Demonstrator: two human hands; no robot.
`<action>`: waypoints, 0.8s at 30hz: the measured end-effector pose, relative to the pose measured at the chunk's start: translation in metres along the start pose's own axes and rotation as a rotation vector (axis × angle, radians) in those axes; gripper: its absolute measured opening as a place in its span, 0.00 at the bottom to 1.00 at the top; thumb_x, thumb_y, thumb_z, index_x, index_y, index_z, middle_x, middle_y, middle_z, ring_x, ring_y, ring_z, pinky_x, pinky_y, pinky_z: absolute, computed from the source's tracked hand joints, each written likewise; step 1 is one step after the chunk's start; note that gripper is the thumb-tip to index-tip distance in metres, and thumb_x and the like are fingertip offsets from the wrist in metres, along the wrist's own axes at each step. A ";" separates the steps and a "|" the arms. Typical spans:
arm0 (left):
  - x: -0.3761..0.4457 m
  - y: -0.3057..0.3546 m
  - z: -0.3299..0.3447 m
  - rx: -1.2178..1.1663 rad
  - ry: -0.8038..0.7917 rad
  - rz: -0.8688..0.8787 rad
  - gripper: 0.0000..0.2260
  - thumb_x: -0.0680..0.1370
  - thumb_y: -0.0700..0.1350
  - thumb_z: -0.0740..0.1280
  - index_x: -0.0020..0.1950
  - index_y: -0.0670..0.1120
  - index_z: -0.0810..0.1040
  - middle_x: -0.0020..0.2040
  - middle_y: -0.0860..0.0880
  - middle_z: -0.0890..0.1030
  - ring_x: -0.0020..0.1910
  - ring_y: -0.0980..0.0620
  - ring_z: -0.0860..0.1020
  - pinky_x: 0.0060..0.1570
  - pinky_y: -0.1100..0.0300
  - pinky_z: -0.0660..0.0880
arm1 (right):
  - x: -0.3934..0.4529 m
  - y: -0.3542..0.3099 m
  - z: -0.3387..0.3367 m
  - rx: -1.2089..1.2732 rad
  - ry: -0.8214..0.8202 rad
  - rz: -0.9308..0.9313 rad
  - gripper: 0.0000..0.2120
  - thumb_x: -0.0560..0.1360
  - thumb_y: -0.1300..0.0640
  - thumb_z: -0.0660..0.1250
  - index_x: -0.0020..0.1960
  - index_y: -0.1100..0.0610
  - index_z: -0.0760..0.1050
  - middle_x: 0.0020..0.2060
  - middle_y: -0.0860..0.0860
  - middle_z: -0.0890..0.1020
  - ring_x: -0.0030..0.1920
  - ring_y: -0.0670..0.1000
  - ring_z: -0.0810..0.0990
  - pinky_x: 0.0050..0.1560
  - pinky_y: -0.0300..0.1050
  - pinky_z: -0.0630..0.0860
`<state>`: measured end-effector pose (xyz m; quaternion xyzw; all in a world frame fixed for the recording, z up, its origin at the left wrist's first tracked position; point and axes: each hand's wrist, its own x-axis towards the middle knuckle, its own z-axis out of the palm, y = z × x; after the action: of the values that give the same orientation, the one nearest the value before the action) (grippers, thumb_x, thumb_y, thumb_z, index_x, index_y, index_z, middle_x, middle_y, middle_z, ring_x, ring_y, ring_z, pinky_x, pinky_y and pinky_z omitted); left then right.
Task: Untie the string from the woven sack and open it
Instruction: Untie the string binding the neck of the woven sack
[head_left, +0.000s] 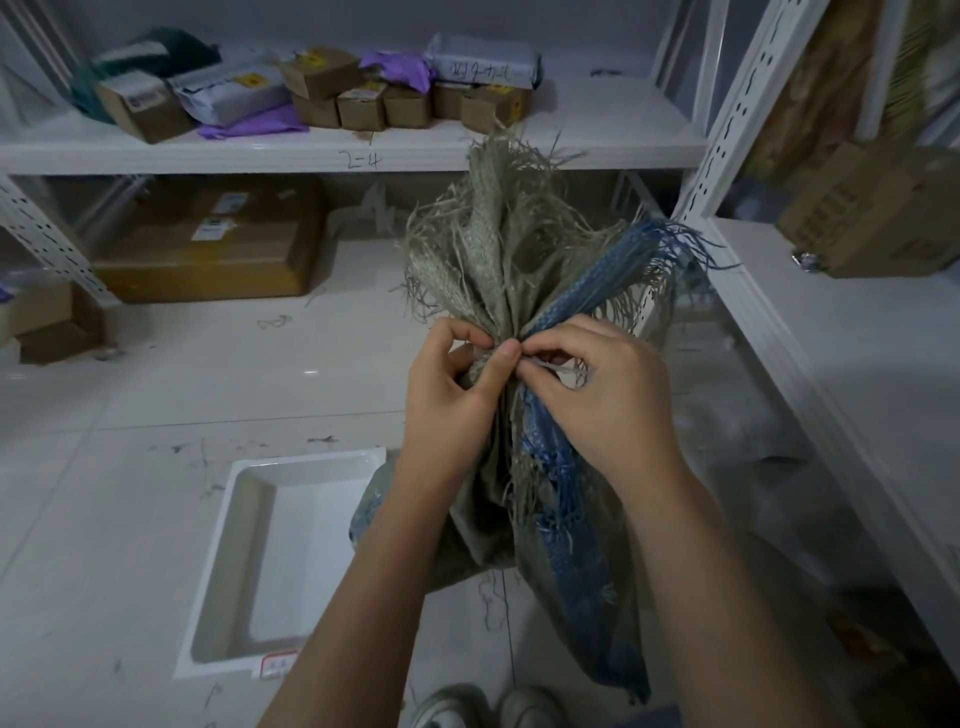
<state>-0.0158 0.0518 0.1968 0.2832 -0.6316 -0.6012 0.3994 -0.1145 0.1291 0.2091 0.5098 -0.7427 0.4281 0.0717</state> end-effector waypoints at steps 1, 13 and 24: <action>0.001 0.000 0.000 -0.019 0.011 -0.007 0.07 0.76 0.39 0.68 0.44 0.42 0.69 0.35 0.40 0.78 0.25 0.57 0.71 0.25 0.69 0.66 | 0.000 -0.001 0.000 0.002 0.001 -0.006 0.05 0.69 0.52 0.70 0.43 0.52 0.83 0.37 0.46 0.82 0.39 0.49 0.79 0.38 0.50 0.77; 0.006 -0.006 0.001 -0.108 0.146 -0.045 0.16 0.76 0.34 0.65 0.36 0.47 0.62 0.28 0.46 0.65 0.22 0.59 0.62 0.24 0.67 0.62 | 0.002 -0.003 0.004 0.020 0.031 -0.078 0.03 0.70 0.55 0.72 0.41 0.54 0.81 0.37 0.48 0.83 0.40 0.51 0.80 0.39 0.52 0.77; -0.002 -0.003 -0.002 0.343 -0.030 0.277 0.09 0.76 0.43 0.66 0.48 0.56 0.69 0.44 0.60 0.77 0.42 0.58 0.78 0.43 0.59 0.76 | 0.002 0.008 0.001 0.088 0.064 0.012 0.03 0.69 0.60 0.72 0.43 0.57 0.83 0.38 0.49 0.84 0.41 0.50 0.81 0.41 0.51 0.78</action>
<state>-0.0138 0.0521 0.1939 0.2486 -0.7632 -0.4285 0.4148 -0.1218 0.1277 0.2048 0.4941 -0.7235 0.4769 0.0702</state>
